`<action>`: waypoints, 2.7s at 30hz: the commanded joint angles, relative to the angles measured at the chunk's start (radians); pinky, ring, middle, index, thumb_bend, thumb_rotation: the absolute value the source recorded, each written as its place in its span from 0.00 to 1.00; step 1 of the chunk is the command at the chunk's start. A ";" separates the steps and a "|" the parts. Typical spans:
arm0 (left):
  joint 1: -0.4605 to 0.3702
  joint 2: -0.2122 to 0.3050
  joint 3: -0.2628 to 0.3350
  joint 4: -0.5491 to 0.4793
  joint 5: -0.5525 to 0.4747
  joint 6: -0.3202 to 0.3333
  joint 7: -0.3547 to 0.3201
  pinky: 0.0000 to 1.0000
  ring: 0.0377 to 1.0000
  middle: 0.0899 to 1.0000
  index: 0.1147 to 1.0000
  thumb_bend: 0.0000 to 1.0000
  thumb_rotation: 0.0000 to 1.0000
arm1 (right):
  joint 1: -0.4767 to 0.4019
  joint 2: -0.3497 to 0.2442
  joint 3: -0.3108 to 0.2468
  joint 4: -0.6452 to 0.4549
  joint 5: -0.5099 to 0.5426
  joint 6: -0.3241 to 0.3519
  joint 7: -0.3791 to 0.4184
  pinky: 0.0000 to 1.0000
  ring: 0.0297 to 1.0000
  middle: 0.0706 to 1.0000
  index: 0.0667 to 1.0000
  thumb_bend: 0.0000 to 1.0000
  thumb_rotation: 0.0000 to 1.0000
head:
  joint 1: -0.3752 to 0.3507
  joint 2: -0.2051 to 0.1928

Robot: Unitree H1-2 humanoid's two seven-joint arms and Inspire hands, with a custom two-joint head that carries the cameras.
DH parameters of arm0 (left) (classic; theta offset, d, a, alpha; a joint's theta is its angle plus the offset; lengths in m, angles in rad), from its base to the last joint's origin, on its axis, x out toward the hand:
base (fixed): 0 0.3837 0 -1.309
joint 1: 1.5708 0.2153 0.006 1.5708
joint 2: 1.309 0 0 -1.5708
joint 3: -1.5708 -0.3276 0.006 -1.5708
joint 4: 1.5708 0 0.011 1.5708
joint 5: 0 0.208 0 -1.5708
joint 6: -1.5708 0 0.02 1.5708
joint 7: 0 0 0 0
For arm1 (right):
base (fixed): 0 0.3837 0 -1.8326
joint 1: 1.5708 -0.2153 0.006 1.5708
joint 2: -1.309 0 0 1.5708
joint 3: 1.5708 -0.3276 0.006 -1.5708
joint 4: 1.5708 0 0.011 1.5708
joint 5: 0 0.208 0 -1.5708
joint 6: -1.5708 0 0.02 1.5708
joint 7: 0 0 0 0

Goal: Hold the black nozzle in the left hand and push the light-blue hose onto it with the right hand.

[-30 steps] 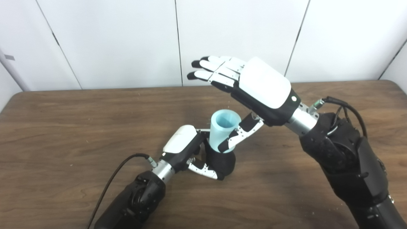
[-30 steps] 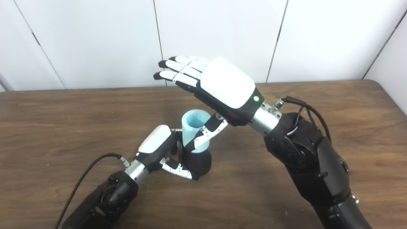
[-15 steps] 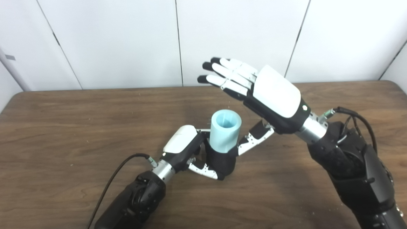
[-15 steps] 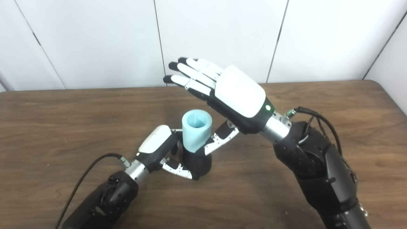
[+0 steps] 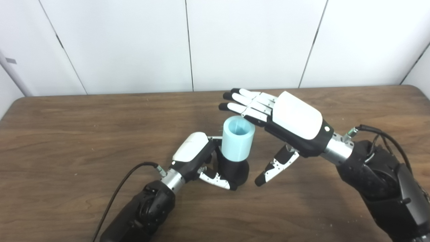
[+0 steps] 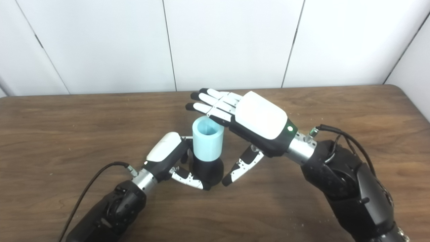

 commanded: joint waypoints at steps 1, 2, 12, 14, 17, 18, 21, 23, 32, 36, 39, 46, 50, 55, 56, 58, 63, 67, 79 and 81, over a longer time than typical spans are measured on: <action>0.057 0.045 -0.037 0.076 0.088 0.110 -0.113 0.41 0.38 0.40 0.42 0.52 0.08 | -0.021 -0.019 -0.007 -0.016 0.023 -0.027 -0.007 0.86 0.97 0.98 0.94 0.88 0.40 | 0.000 0.001; 0.057 0.045 -0.037 0.074 0.088 0.113 -0.114 0.41 0.38 0.40 0.42 0.52 0.08 | -0.020 -0.019 -0.006 -0.016 0.022 -0.027 -0.006 0.86 0.97 0.98 0.94 0.88 0.40 | 0.000 0.001; 0.057 0.043 -0.037 0.078 0.085 0.106 -0.104 0.42 0.38 0.40 0.42 0.52 0.08 | -0.017 -0.020 0.016 0.006 0.003 -0.058 -0.019 0.88 0.98 0.99 0.94 0.89 0.35 | 0.002 0.002; 0.056 0.042 -0.037 0.080 0.084 0.106 -0.103 0.42 0.38 0.40 0.42 0.52 0.08 | -0.019 -0.024 0.022 0.010 -0.002 -0.062 -0.021 0.88 0.98 0.99 0.94 0.88 0.35 | 0.002 0.001; 0.056 0.042 -0.037 0.079 0.083 0.105 -0.102 0.42 0.38 0.40 0.42 0.52 0.08 | -0.023 -0.030 0.032 0.016 -0.005 -0.065 -0.026 0.89 0.98 0.99 0.94 0.87 0.36 | 0.003 0.001; 0.057 0.042 -0.036 0.077 0.083 0.104 -0.102 0.42 0.38 0.40 0.42 0.52 0.08 | -0.024 -0.034 0.038 0.020 -0.004 -0.066 -0.030 0.89 0.98 0.99 0.94 0.87 0.36 | 0.003 0.001; 0.057 0.042 -0.034 0.077 0.080 0.103 -0.101 0.42 0.38 0.40 0.42 0.52 0.08 | -0.028 -0.048 0.058 0.034 -0.004 -0.067 -0.044 0.89 0.99 0.99 0.95 0.87 0.37 | 0.003 0.001; 0.057 0.041 -0.033 0.076 0.078 0.104 -0.102 0.41 0.37 0.39 0.42 0.52 0.08 | -0.034 -0.064 0.080 0.048 -0.007 -0.067 -0.060 0.91 1.00 0.99 0.96 0.86 0.39 | 0.003 0.003; 0.060 0.045 -0.034 0.068 0.081 0.111 -0.109 0.41 0.37 0.39 0.42 0.52 0.08 | -0.052 -0.108 0.134 0.073 -0.014 -0.066 -0.065 0.92 1.00 0.99 0.96 0.84 0.41 | 0.001 0.006; 0.061 0.047 -0.035 0.067 0.081 0.111 -0.111 0.41 0.37 0.39 0.42 0.52 0.08 | -0.048 -0.104 0.125 0.066 -0.015 -0.063 -0.048 0.92 1.00 0.99 0.96 0.84 0.41 | -0.002 0.006; 0.060 0.049 -0.035 0.066 0.082 0.111 -0.112 0.41 0.38 0.41 0.42 0.52 0.08 | -0.042 -0.101 0.119 0.054 -0.014 -0.056 -0.031 0.92 1.00 0.99 0.96 0.84 0.41 | -0.002 0.006; 0.060 0.049 -0.035 0.065 0.080 0.109 -0.113 0.40 0.37 0.39 0.42 0.52 0.08 | -0.031 -0.105 0.132 0.049 0.007 -0.060 0.006 0.92 0.99 0.98 0.96 0.84 0.41 | -0.001 0.009; 0.061 0.049 -0.036 0.064 0.080 0.109 -0.112 0.40 0.37 0.39 0.42 0.52 0.08 | -0.036 -0.115 0.145 0.050 0.029 -0.063 0.025 0.91 0.99 0.97 0.95 0.84 0.40 | 0.001 0.010; 0.060 0.050 -0.034 0.061 0.078 0.112 -0.115 0.39 0.36 0.38 0.42 0.52 0.08 | -0.046 -0.135 0.165 0.052 0.050 -0.066 0.032 0.92 0.99 0.97 0.95 0.85 0.42 | 0.000 0.012; 0.060 0.049 -0.034 0.062 0.079 0.112 -0.114 0.39 0.36 0.38 0.42 0.52 0.08 | -0.047 -0.138 0.169 0.050 0.051 -0.066 0.030 0.92 0.99 0.97 0.95 0.85 0.43 | 0.000 0.011; 0.061 0.049 -0.034 0.061 0.081 0.113 -0.114 0.39 0.36 0.38 0.42 0.52 0.08 | -0.049 -0.147 0.178 0.046 0.046 -0.067 0.019 0.92 0.98 0.96 0.95 0.85 0.43 | 0.001 0.011; 0.060 0.051 -0.035 0.060 0.081 0.111 -0.115 0.39 0.37 0.39 0.42 0.52 0.08 | -0.055 -0.166 0.201 0.041 0.017 -0.067 -0.039 0.99 0.99 0.96 0.94 0.86 0.46 | 0.000 0.012; 0.060 0.051 -0.035 0.059 0.084 0.110 -0.114 0.40 0.37 0.39 0.42 0.52 0.08 | -0.062 -0.183 0.227 0.043 -0.005 -0.067 -0.095 1.00 1.00 0.96 0.94 0.86 0.48 | 0.000 0.013; 0.059 0.053 -0.037 0.060 0.087 0.110 -0.116 0.40 0.37 0.40 0.42 0.52 0.08 | -0.086 -0.228 0.324 0.064 -0.031 -0.067 -0.223 1.00 1.00 0.96 0.92 0.84 0.47 | 0.000 0.014; 0.060 0.053 -0.037 0.059 0.087 0.110 -0.114 0.40 0.37 0.40 0.42 0.52 0.08 | -0.087 -0.230 0.335 0.067 -0.035 -0.067 -0.230 1.00 1.00 0.96 0.92 0.84 0.46 | 0.000 0.014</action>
